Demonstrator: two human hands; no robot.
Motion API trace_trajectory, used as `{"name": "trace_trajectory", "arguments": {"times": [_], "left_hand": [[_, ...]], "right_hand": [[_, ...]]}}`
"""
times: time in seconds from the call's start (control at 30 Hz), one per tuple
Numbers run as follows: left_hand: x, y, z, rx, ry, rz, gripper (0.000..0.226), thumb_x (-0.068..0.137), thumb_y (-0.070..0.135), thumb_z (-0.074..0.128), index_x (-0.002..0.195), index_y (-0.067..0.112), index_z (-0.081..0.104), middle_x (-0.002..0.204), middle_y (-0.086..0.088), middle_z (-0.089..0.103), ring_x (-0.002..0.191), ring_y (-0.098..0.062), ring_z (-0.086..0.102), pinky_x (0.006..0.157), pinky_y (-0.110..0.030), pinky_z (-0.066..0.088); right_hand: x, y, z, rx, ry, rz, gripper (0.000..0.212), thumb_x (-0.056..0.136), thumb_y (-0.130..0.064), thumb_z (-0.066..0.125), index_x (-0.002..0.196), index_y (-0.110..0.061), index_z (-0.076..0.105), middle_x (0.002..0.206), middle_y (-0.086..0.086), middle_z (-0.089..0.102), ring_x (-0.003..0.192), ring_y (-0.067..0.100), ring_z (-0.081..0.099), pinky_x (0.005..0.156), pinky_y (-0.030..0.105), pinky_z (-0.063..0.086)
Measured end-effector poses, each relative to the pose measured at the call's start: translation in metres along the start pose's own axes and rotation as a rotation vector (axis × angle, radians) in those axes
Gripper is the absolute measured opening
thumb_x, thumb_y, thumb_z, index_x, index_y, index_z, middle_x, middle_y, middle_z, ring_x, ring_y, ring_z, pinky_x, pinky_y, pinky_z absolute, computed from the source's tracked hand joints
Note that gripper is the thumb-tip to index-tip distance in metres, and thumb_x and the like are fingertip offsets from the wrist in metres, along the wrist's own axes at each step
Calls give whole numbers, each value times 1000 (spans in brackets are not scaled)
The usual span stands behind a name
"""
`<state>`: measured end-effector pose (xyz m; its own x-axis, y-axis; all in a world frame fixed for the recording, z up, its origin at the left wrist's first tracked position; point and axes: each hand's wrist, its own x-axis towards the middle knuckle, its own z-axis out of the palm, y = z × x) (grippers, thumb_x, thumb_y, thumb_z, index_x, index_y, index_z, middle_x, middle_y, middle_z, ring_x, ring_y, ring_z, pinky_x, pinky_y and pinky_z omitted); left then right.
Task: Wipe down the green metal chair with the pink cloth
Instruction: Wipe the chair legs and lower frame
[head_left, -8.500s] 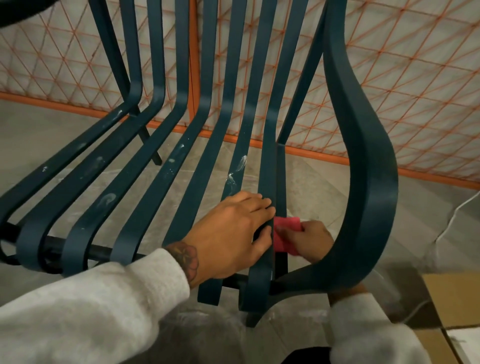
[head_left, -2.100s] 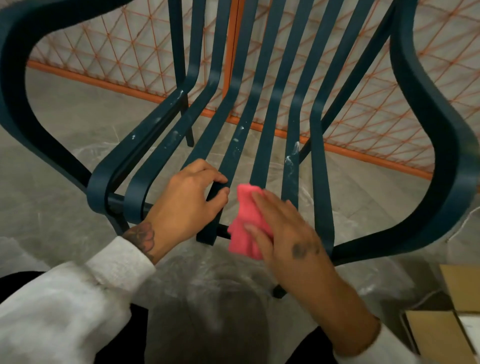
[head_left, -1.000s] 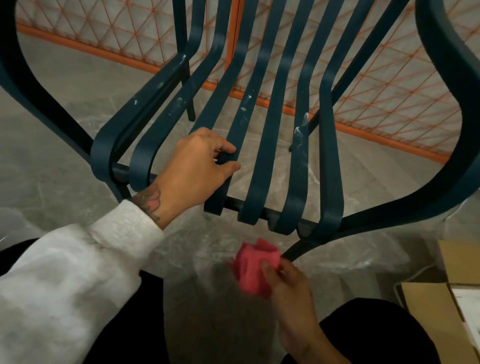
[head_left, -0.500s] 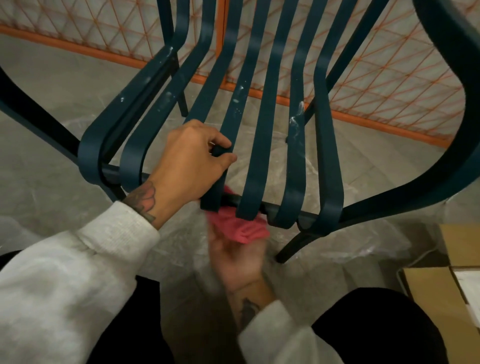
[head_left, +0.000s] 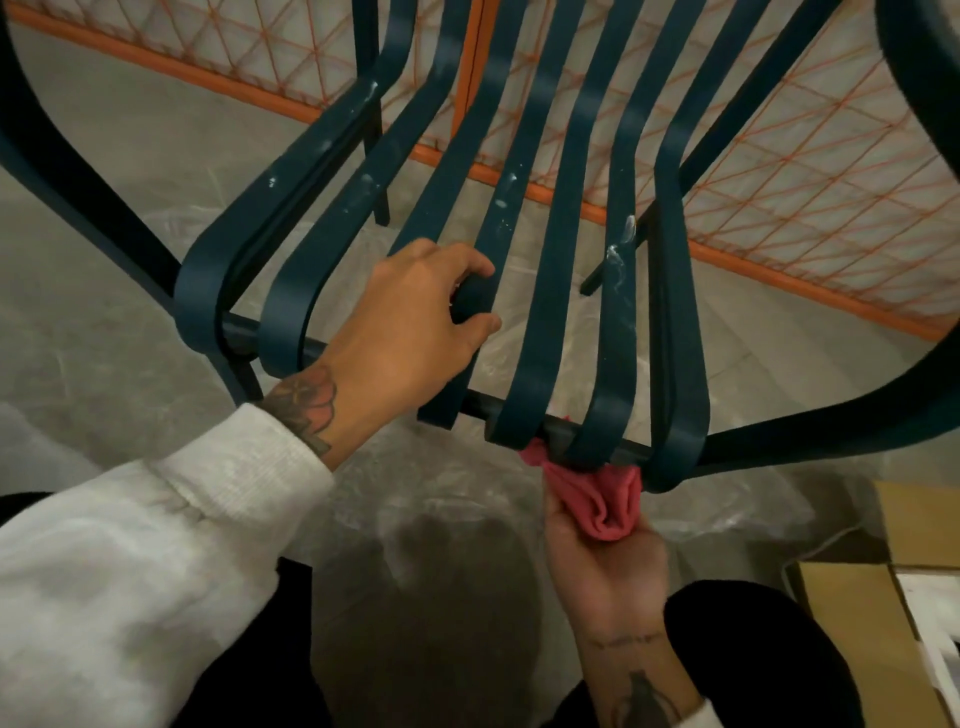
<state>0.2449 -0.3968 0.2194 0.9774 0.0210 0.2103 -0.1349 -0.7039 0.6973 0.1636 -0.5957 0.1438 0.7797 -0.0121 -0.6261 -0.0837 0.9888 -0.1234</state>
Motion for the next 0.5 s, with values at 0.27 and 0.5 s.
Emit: {"name": "trace_trajectory", "arguments": {"times": [0.27,0.5], "left_hand": [[4,0,2,53,15,-4,44,79,31,78,120,23,62,117,-3,60,97,-8,57,82,-13,44],[5,0,1,58,10,6,46,79,32,78,121,24,62,121,-3,61,96,-7,55,85,-15,41]], "right_hand": [[10,83,13,-141,-66,60,54,84,-35,47,130,-11,63,131,23,63,128,38,55,115,50,36],[-3,3,-5,-32,135,-91,35,102,-18,34,103,-10,68,85,11,71,71,15,63,62,23,58]]}}
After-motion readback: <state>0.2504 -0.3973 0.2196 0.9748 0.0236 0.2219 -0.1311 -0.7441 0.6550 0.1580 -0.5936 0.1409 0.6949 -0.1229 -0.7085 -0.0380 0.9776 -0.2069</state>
